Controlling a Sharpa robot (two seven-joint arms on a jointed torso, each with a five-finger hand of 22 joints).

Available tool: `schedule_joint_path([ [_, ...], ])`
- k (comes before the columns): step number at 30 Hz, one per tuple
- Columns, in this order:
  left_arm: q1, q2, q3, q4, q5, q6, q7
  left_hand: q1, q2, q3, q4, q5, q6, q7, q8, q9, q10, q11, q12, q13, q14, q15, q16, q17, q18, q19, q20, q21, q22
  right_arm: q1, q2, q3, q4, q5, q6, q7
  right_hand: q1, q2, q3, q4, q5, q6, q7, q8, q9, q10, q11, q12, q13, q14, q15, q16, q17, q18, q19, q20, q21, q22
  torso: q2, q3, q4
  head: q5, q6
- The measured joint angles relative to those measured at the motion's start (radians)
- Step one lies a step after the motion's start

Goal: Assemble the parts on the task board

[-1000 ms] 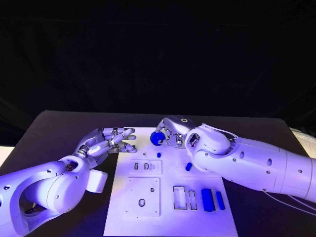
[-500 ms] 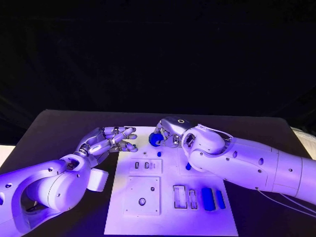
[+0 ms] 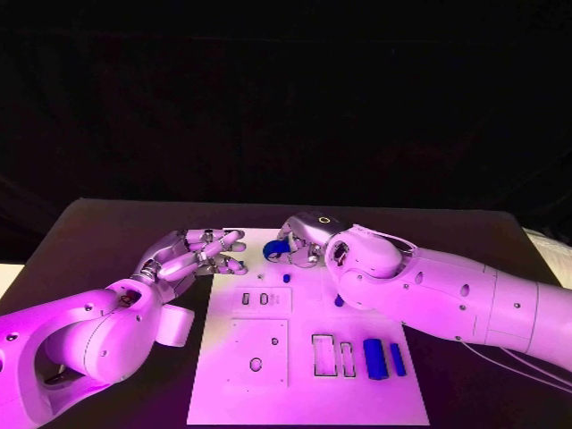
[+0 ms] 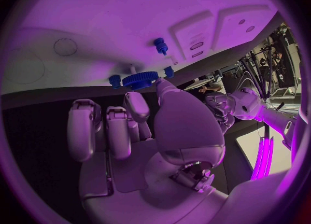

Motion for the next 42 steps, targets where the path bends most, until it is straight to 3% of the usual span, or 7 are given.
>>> schedule_joint_path([
  [5,0.000,-0.001,0.000,0.000,0.000,0.000,0.000,0.005,-0.003,0.002,-0.002,0.000,0.000,0.000,-0.003,0.000,0.000,0.000,-0.002,0.000,0.000,0.000,0.000,0.002,0.000,0.000,0.000,-0.004,0.000,0.003,0.000,0.002,-0.002,0.003,0.015,-0.003,-0.027,0.020,-0.033,0.002,0.063,0.027,-0.007,0.006,0.005,0.000,0.000,0.015,0.012,0.000,0.000,0.000,0.000,0.000,0.000,0.000,0.000,0.005,0.000,-0.0001,0.0000,0.001,-0.001],
  [9,0.000,-0.001,0.000,0.000,0.000,-0.001,0.000,0.008,0.000,0.003,-0.003,0.000,0.000,0.000,-0.004,0.000,0.000,0.000,-0.004,0.000,0.000,0.000,0.000,0.003,0.000,0.000,0.000,-0.004,0.000,0.005,0.000,0.003,-0.002,0.005,0.023,-0.004,-0.026,0.020,-0.039,0.001,0.076,0.036,-0.010,0.009,0.005,0.004,-0.004,0.016,0.017,0.000,0.000,0.004,0.000,0.000,0.000,0.000,0.000,0.006,0.000,-0.0001,0.0000,0.002,-0.002],
  [14,0.000,-0.002,0.000,0.001,0.000,-0.001,0.000,0.008,0.000,0.003,-0.003,0.000,0.000,0.000,-0.004,0.000,0.000,0.000,-0.004,0.000,0.000,0.000,0.000,0.004,0.000,0.000,0.000,-0.004,0.000,0.006,-0.001,0.004,-0.002,0.007,0.027,-0.006,0.005,0.047,-0.047,-0.006,0.076,0.043,-0.012,0.009,0.005,0.006,-0.006,0.019,0.021,0.000,0.000,0.004,0.000,0.000,0.000,0.000,0.004,0.008,0.000,-0.0001,0.0000,0.002,-0.004],
  [21,0.000,-0.003,0.000,0.001,0.000,-0.001,0.000,0.008,0.000,0.003,-0.003,0.000,0.000,0.000,-0.004,0.000,0.000,0.000,-0.004,0.000,0.000,0.000,0.000,0.004,0.000,0.000,0.000,-0.004,0.000,0.005,-0.004,0.003,0.002,0.007,0.018,-0.006,0.062,0.056,-0.041,-0.025,0.004,0.052,-0.015,0.006,0.001,0.007,-0.007,0.026,0.026,-0.004,-0.004,0.004,0.000,0.000,0.004,-0.004,0.004,0.012,0.000,0.0001,-0.0001,0.001,-0.003],
  [38,0.000,-0.003,0.000,0.001,0.000,-0.001,0.000,0.008,0.000,0.006,-0.005,0.000,0.000,0.000,-0.004,0.000,0.000,0.000,-0.004,-0.001,0.000,0.000,0.000,0.006,0.000,0.000,0.000,-0.004,0.000,0.001,-0.004,0.000,0.001,-0.005,-0.014,-0.014,0.107,0.040,-0.044,-0.038,-0.040,0.048,-0.010,0.001,0.002,0.007,-0.007,0.011,0.019,-0.004,-0.004,0.004,0.001,0.000,0.004,-0.004,0.004,0.011,0.000,0.0001,0.0003,-0.002,-0.003],
  [42,0.000,-0.003,0.000,0.001,0.000,-0.001,-0.001,0.008,0.000,0.006,-0.005,0.000,0.000,0.000,-0.004,0.000,0.000,0.000,-0.004,-0.001,0.000,0.000,0.000,0.006,0.000,0.000,0.000,-0.004,0.000,0.001,-0.005,-0.001,0.001,-0.009,-0.017,-0.019,0.113,0.045,-0.041,-0.041,-0.040,0.048,-0.011,0.004,0.004,0.007,-0.007,0.008,0.018,-0.004,-0.004,0.004,0.000,0.000,0.004,-0.004,0.004,0.011,0.000,0.0000,0.0006,-0.003,-0.004],
])
